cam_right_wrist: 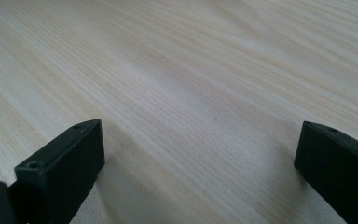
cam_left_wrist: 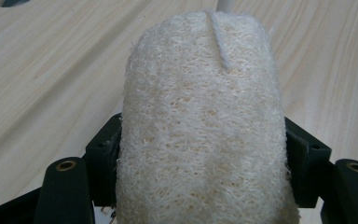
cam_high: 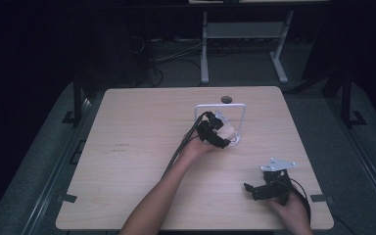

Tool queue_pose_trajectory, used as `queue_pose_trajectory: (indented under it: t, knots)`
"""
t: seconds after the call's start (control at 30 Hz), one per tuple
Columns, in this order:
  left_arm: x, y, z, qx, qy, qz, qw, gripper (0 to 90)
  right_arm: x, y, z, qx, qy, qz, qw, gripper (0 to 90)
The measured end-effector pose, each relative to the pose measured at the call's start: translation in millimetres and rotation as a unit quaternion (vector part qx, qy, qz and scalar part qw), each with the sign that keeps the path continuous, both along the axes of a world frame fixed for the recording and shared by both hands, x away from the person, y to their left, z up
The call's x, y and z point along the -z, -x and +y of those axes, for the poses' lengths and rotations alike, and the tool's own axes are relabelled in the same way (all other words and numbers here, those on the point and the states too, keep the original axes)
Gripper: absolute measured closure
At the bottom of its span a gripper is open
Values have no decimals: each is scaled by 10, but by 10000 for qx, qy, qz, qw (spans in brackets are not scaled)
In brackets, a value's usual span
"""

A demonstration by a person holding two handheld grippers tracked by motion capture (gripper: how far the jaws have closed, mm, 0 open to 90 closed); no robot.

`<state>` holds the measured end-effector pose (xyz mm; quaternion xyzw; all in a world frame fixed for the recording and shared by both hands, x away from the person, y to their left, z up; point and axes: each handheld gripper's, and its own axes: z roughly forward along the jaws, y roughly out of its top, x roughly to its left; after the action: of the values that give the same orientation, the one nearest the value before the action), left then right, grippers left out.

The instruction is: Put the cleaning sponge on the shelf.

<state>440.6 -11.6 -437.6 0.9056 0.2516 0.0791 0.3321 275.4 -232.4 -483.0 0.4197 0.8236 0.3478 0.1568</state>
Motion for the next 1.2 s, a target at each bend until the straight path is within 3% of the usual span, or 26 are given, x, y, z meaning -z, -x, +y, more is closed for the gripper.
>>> queue_pose_trajectory:
  t: [0.53,0.73,1.2]
  knots:
    - [84,-111,-131,-29,-254,-75,9996,293,-2,3,1,-10,6,18,10000,13]
    - [130,-131,-133,-74,-244,14,9997,292,-2,3,1,-18,9,14,10000,13]
    - [119,-130,-127,-122,-266,-36,9996,243,-2,5,1,-24,9,13,10000,13]
